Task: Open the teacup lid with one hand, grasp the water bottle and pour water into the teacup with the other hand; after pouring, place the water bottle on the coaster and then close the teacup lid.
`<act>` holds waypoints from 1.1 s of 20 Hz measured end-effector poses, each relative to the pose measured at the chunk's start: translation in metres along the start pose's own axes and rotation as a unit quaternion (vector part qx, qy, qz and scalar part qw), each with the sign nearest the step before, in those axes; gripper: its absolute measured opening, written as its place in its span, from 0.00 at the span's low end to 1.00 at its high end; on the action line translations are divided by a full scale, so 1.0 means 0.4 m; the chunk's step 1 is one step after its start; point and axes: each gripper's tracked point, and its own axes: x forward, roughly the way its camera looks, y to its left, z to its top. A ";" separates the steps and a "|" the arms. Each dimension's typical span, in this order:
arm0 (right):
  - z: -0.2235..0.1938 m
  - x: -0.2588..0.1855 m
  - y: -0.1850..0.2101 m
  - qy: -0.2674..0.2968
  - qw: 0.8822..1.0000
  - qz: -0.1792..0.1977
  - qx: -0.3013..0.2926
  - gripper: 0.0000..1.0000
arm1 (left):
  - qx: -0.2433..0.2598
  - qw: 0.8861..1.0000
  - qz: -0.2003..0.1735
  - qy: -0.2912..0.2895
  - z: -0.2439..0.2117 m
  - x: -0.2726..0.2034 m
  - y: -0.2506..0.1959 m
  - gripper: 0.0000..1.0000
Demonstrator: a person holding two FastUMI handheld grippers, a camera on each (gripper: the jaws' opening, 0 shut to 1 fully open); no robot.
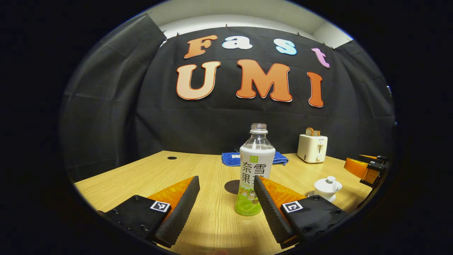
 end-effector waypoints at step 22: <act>-0.063 0.072 0.105 0.035 0.998 0.030 -0.046 1.00 | 0.003 1.000 0.002 0.010 -0.018 0.006 0.013 0.99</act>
